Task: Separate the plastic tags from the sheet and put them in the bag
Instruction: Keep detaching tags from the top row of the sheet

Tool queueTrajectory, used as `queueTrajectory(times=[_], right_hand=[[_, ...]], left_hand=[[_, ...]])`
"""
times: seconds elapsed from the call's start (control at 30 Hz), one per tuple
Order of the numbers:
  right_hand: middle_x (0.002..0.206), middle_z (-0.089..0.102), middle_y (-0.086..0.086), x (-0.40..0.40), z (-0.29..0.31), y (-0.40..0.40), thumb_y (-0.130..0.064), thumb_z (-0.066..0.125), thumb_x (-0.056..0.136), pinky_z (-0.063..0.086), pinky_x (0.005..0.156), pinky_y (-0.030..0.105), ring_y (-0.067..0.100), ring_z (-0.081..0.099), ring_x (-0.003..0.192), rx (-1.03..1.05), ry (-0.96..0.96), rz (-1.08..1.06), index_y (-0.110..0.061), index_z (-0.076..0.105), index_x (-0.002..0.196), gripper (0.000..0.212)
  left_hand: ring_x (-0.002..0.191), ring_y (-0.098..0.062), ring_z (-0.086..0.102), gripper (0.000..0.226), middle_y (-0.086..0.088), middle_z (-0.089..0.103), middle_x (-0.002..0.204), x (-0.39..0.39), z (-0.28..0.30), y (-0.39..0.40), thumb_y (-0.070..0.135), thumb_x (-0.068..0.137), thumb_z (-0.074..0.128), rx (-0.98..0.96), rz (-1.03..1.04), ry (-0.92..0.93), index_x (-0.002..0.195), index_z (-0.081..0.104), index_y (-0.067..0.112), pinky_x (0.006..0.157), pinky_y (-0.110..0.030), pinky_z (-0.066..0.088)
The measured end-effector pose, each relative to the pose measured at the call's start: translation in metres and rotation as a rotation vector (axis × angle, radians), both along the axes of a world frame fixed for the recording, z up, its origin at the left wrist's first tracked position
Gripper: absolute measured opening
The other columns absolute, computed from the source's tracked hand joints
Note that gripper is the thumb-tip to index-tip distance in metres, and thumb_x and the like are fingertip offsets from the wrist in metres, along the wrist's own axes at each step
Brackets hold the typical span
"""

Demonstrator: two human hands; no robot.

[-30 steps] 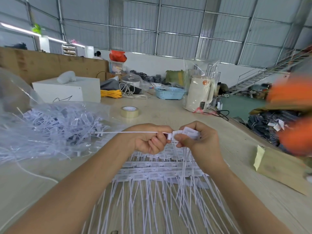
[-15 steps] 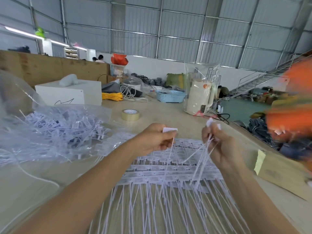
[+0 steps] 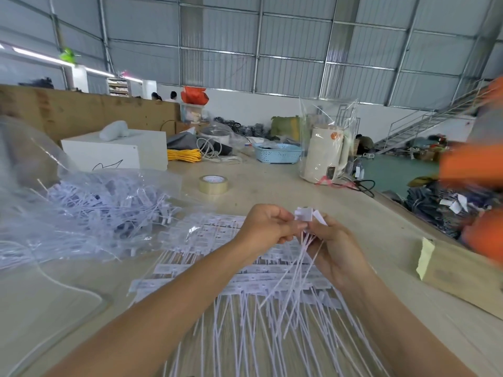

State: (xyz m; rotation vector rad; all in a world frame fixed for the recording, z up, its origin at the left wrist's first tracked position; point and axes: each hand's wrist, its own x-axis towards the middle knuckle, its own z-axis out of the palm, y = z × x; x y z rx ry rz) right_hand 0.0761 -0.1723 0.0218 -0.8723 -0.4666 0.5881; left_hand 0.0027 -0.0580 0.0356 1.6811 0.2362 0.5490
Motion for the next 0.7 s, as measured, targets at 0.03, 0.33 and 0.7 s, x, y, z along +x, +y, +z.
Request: queueTrajectory(times=[0.03, 0.33, 0.7], right_hand=[[0.079, 0.067, 0.017, -0.002, 0.0, 0.001, 0.005, 0.046, 0.089, 0.056, 0.06, 0.026, 0.021, 0.066, 0.068, 0.024, 0.003, 0.015, 0.004, 0.064, 0.091, 0.018], [0.089, 0.065, 0.008, -0.011, 0.003, 0.005, -0.031, 0.064, 0.07, 0.056, 0.072, 0.025, 0.018, 0.064, 0.083, 0.102, -0.112, -0.037, -0.006, 0.057, 0.11, 0.047], [0.078, 0.071, 0.005, -0.004, 0.008, -0.009, -0.009, 0.057, 0.092, 0.054, 0.055, 0.024, 0.016, 0.068, 0.069, 0.017, -0.152, -0.355, -0.007, 0.064, 0.1, 0.011]], left_hand=[[0.043, 0.001, 0.053, 0.014, 0.005, 0.063, 0.054, 0.0, -0.002, -0.004, 0.01, 0.077, 0.076, 0.011, 0.023, -0.018, 0.08, 0.064, 0.005, 0.047, -0.012, 0.044], [0.057, -0.016, 0.055, 0.023, -0.006, 0.063, 0.063, -0.001, -0.009, -0.021, 0.02, 0.087, 0.065, 0.38, 0.259, -0.128, 0.072, 0.067, 0.003, 0.057, -0.028, 0.045], [0.076, -0.014, 0.058, 0.046, 0.004, 0.057, 0.106, -0.004, -0.01, -0.053, 0.011, 0.093, 0.046, 0.535, -0.099, 0.004, 0.137, 0.036, 0.022, 0.072, -0.026, 0.051]])
